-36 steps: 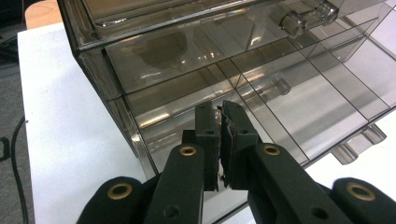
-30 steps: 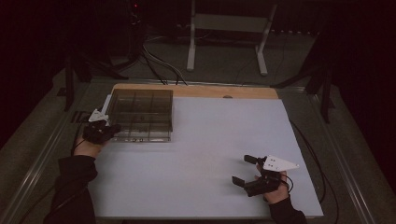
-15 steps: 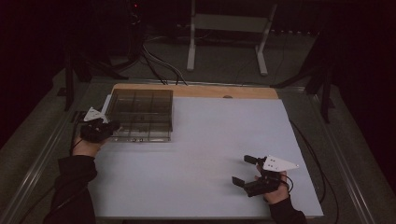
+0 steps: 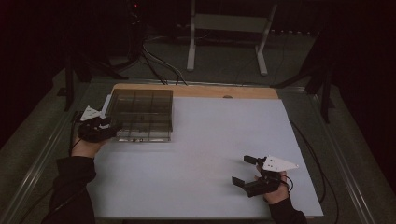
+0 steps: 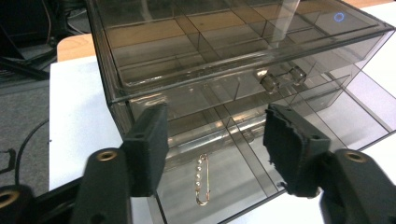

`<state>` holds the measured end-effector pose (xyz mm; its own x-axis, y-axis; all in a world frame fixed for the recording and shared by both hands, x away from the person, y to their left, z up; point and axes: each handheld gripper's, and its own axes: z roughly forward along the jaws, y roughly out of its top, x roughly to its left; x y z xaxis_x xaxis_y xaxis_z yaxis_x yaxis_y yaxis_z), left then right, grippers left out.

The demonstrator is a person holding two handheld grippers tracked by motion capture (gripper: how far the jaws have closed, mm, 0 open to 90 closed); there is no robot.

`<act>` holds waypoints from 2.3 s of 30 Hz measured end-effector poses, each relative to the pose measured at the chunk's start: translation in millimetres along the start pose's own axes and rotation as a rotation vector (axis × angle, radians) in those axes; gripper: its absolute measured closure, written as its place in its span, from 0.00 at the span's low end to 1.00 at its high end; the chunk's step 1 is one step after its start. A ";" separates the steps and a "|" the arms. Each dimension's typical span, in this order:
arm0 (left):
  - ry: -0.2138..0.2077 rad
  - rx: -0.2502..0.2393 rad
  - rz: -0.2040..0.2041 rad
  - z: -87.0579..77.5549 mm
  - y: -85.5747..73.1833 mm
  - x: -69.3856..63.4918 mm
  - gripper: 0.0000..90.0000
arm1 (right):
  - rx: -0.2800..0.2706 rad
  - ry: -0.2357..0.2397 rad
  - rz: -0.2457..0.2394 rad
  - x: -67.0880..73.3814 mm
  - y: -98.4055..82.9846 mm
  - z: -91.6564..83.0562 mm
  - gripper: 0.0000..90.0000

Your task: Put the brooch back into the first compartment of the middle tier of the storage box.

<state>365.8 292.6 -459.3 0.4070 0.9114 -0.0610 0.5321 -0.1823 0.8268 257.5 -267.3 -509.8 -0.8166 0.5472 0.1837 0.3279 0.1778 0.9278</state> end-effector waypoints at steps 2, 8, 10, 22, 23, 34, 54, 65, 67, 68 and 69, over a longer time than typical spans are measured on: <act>-0.005 -0.005 -0.004 -0.7 0.3 -1.7 0.41 | -0.002 0.001 0.003 -0.8 0.0 0.3 0.00; -0.018 -0.017 0.009 -3.1 4.4 -9.0 0.29 | -0.002 0.000 0.003 -0.6 -0.1 0.1 0.00; -0.014 -0.019 0.011 -4.1 7.2 -11.3 0.26 | -0.001 0.000 0.001 -0.1 -0.1 -0.2 0.00; -0.063 -0.044 0.027 -12.9 19.0 -26.6 0.14 | -0.002 0.000 0.000 0.0 0.1 -0.2 0.00; -0.080 -0.045 0.026 -13.6 19.3 -27.5 0.14 | -0.003 0.000 0.001 -0.4 0.2 0.0 0.00; -0.174 -0.050 0.054 -20.3 26.2 -40.9 0.03 | -0.001 0.001 0.001 -0.1 0.2 0.1 0.00; -0.321 -0.096 0.114 -15.8 28.9 -72.0 0.00 | 0.002 0.004 -0.001 0.0 0.0 0.8 0.00; -0.409 -0.089 0.160 -11.8 28.1 -89.2 0.00 | 0.000 0.006 0.003 0.4 0.1 0.6 0.00; -0.411 -0.077 0.169 -9.0 26.5 -92.5 0.00 | -0.001 0.007 0.003 0.1 0.4 0.7 0.00; -0.415 -0.066 0.168 -7.2 25.6 -93.7 0.00 | -0.002 0.008 0.005 -0.1 0.3 0.7 0.00; -0.416 -0.067 0.174 -5.7 24.6 -94.9 0.00 | 0.000 0.008 0.006 0.1 0.1 0.6 0.00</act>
<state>336.1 203.8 -430.0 0.7573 0.6409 -0.1257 0.3852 -0.2829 0.8784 257.8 -266.7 -509.9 -0.8185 0.5416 0.1916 0.3324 0.1746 0.9268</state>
